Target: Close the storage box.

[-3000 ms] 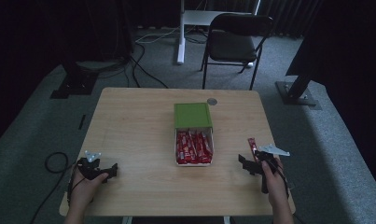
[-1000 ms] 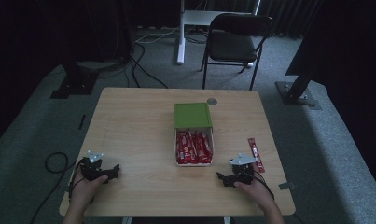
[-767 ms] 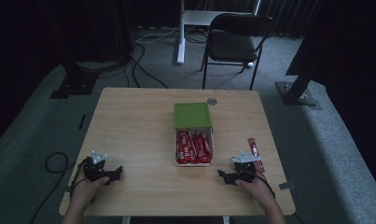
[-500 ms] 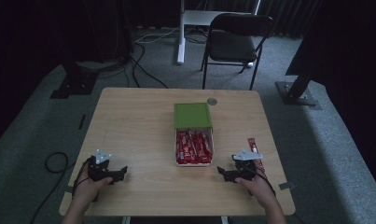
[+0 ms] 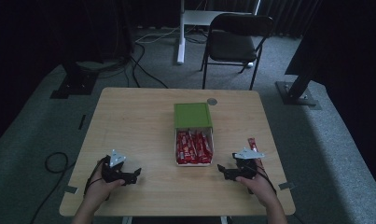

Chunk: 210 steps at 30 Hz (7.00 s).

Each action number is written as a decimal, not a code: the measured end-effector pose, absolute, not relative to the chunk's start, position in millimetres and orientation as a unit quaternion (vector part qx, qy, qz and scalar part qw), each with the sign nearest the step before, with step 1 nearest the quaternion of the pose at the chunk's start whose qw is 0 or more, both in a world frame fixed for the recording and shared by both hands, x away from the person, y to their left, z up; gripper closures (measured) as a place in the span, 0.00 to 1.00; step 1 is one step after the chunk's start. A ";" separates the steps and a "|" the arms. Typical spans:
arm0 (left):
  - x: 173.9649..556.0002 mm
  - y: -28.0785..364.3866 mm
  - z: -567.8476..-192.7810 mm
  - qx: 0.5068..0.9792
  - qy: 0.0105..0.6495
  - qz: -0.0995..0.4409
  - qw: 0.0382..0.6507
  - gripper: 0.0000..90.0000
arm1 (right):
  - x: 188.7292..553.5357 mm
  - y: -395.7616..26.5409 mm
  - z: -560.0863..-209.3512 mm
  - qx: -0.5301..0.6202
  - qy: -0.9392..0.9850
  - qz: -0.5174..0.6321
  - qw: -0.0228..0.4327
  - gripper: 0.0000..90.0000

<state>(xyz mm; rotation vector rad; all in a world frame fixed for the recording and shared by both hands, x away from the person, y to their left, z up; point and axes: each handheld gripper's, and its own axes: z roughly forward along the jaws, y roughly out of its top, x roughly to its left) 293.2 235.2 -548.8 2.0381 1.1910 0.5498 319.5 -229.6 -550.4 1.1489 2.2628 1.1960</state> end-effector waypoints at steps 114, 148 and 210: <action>362.3 126.5 -517.1 0.776 0.359 0.216 0.471 0.02 | 365.4 -212.1 -517.5 0.402 0.761 0.483 0.163 0.15; 380.1 124.8 -519.4 0.764 0.375 0.233 0.470 0.01 | 383.2 -206.6 -517.2 0.420 0.749 0.481 0.177 0.15; 398.7 119.4 -520.7 0.756 0.388 0.247 0.465 0.02 | 397.3 -195.3 -519.0 0.455 0.718 0.487 0.199 0.16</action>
